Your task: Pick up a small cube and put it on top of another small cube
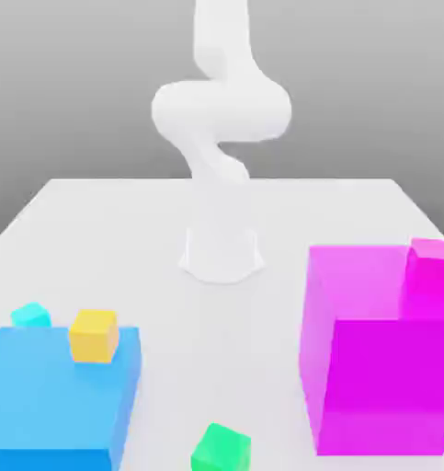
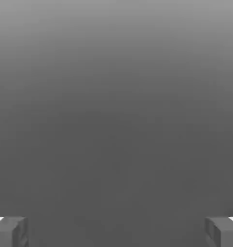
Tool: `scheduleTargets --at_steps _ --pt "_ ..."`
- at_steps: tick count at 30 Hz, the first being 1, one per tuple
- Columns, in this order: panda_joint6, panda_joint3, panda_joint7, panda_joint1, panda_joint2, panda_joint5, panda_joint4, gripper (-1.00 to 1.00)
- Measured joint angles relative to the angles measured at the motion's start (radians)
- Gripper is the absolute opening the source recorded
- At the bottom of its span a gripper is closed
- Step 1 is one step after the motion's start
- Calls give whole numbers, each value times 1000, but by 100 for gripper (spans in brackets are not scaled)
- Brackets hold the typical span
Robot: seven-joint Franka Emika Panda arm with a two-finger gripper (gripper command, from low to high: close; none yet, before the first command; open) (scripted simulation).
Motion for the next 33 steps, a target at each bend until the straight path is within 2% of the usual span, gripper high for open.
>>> scheduleTargets --at_steps 14,20,26,31,32,33 --pt "176 94 274 -102 515 -94 -47 0" --pt "252 95 375 -111 731 -114 -67 0" --pt "331 98 439 -107 941 -81 -89 0" --pt "456 74 474 -88 1121 -100 -68 0" --pt "479 66 479 -82 1150 -106 -63 -100" --pt "479 66 479 -82 1150 -106 -63 -100"
